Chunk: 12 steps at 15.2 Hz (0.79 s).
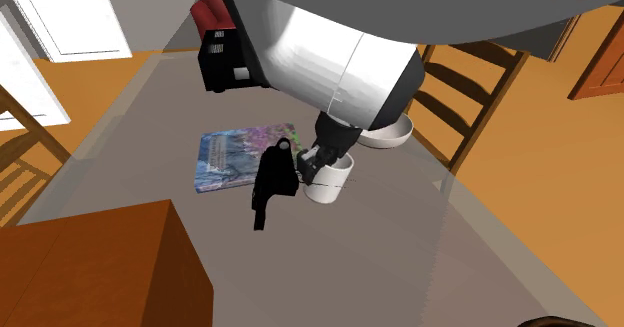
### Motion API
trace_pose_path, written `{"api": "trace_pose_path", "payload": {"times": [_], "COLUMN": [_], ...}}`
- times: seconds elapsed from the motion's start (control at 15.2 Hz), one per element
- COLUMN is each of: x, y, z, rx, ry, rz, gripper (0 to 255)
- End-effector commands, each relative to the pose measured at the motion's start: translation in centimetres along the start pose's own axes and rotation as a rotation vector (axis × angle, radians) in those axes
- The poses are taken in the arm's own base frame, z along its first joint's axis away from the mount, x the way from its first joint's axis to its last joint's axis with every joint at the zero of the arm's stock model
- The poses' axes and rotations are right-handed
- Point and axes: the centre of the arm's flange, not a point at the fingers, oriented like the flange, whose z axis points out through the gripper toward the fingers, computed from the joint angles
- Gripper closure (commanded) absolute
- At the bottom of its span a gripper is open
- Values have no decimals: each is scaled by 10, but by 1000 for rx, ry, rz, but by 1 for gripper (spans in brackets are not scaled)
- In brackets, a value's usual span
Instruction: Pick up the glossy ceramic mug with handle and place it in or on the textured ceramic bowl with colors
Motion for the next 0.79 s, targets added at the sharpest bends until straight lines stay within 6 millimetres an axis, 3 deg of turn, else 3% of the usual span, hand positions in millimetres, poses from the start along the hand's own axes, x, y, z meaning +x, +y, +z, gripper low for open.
{"api": "trace_pose_path", "payload": {"times": [0.0, 0.33, 0.73], "x": [-4, -5, 4], "y": [1, 0, -3], "z": [9, 9, -21], "rx": [5, 5, 5], "ry": [-16, -16, -16], "rz": [5, 5, 5], "gripper": [255, 255, 255]}}
